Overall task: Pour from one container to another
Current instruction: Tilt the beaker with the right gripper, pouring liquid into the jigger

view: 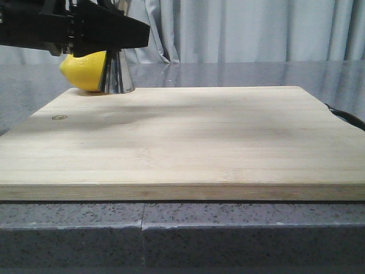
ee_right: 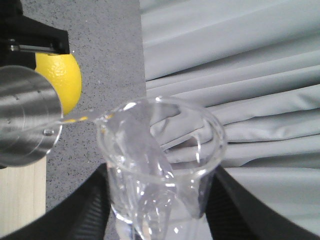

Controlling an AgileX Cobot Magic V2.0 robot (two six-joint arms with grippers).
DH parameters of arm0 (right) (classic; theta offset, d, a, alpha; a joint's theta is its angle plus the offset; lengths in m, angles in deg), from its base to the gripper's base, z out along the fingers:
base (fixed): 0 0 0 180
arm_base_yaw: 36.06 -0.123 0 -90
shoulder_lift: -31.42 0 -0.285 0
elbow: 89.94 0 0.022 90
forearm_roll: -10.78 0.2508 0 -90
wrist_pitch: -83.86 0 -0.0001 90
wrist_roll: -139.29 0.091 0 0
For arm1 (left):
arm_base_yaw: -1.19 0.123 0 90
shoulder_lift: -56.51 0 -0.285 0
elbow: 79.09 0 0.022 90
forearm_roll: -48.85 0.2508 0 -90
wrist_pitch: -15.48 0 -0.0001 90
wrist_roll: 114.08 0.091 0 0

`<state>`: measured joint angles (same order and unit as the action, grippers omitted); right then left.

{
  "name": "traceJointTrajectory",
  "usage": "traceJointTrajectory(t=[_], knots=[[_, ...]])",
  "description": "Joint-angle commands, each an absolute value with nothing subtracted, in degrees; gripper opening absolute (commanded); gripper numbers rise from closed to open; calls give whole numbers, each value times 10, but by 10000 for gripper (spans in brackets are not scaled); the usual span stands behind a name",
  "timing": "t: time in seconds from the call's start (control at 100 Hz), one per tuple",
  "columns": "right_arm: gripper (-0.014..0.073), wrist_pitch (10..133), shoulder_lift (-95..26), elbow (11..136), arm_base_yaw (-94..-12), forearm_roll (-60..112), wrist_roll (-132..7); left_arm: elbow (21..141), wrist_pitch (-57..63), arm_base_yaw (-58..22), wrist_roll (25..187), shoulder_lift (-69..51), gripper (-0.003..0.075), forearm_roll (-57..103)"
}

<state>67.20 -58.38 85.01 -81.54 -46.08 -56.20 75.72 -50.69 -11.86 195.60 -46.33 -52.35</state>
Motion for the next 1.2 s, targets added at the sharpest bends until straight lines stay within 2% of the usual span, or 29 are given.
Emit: traceJointTrajectory(t=[0.0, 1.19], knots=[[289, 699, -565, 872, -816, -487, -567, 772, -565, -124, 1952, -437, 197, -571], [289, 714, -565, 872, -816, -598, -567, 772, -565, -124, 1952, -437, 197, -571]])
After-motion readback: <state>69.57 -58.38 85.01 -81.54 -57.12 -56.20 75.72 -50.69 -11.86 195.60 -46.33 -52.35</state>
